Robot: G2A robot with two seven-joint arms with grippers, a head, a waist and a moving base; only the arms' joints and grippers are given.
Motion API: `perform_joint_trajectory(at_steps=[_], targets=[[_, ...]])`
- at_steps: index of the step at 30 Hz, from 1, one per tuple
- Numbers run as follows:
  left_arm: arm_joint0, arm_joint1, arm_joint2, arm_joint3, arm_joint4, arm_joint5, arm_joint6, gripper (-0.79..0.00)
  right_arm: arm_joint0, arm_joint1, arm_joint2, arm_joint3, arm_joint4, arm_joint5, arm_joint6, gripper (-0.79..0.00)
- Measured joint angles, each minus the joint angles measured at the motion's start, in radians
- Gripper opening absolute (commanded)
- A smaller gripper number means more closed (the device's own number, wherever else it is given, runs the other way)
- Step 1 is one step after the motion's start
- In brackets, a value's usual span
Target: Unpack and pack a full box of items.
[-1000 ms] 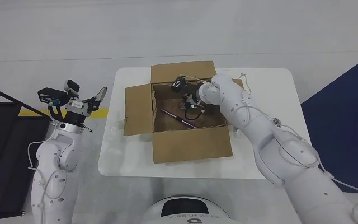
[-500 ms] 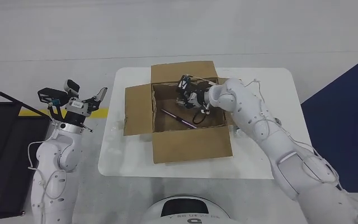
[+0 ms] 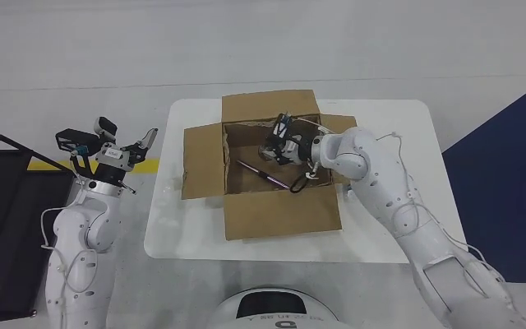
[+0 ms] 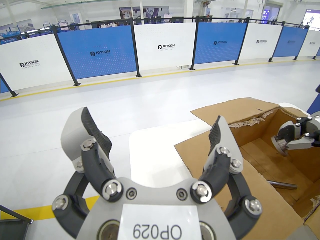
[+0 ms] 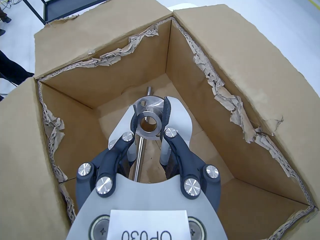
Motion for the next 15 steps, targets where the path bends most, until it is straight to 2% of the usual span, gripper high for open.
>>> perform_joint_trajectory(at_steps=[4,7,10,15], targets=[[0.000,0.000,0.000,0.000,0.000,0.000,0.000,0.000,-0.002,0.000,0.000,-0.002,0.002,-0.002,-0.002,-0.785],[0.000,0.000,0.000,0.000,0.000,0.000,0.000,0.000,-0.024,0.008,0.028,-0.031,0.035,-0.044,-0.049,-0.785],[0.000,0.000,0.000,0.000,0.000,0.000,0.000,0.000,-0.072,0.034,0.115,-0.068,0.065,-0.116,-0.097,-0.785],[0.000,0.000,0.000,0.000,0.000,0.000,0.000,0.000,-0.217,0.080,0.288,-0.190,0.061,-0.191,-0.184,-0.785]])
